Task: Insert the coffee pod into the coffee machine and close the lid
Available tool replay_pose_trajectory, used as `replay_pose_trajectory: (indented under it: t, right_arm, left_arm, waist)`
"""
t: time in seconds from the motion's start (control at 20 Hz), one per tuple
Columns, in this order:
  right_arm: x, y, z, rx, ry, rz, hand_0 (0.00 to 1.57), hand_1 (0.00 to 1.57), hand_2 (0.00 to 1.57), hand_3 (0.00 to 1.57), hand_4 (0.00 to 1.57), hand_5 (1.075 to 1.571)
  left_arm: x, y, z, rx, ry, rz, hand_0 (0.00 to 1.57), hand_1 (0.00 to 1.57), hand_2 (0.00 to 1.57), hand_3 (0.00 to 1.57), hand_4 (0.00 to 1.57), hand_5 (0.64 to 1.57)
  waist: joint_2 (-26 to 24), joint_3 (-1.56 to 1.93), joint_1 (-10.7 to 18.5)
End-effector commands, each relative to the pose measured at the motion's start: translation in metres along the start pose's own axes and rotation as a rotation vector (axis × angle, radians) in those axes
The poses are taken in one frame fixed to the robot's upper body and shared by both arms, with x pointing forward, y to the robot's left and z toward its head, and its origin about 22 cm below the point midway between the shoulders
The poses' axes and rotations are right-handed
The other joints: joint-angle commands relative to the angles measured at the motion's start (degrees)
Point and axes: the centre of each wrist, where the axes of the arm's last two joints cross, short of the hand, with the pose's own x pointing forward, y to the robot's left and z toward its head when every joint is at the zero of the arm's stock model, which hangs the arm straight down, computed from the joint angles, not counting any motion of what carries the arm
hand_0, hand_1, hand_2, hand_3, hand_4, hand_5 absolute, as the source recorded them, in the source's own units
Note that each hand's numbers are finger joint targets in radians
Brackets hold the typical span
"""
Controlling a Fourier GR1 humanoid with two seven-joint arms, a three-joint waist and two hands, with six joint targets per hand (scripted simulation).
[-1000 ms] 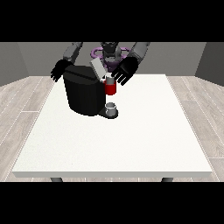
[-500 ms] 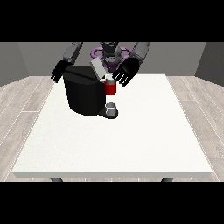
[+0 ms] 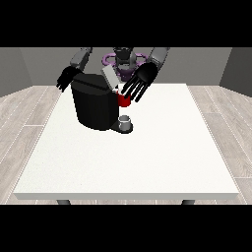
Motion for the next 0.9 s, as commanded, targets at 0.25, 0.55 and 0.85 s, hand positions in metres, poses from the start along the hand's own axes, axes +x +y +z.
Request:
replay_pose_trajectory:
  t: [0.25,0.55,0.85]
  right_arm:
    - [-0.012,-0.001,0.01,-0.021,0.032,0.003,0.0,0.0,0.0,0.0,0.42,1.571]
    - [-0.015,0.004,0.023,-0.006,0.021,-0.02,0.0,0.0,0.0,0.0,0.38,1.571]
    - [-0.054,-0.025,0.046,-0.108,0.124,-0.027,0.0,0.0,0.0,0.0,0.42,1.571]
  left_arm:
    - [0.0,-0.02,0.0,-0.068,0.007,0.012,0.0,0.0,0.0,0.0,0.0,1.571]
    - [-0.022,-0.03,0.012,-0.03,0.017,0.007,0.0,0.0,0.0,0.0,0.0,1.571]
    - [-0.013,-0.091,0.015,-0.086,0.021,0.322,0.0,0.0,0.0,0.0,0.0,1.571]
  waist:
    - [-3.8,-0.07,1.6]
    - [-4.4,-0.09,1.5]
    - [-12.3,-0.08,7.9]
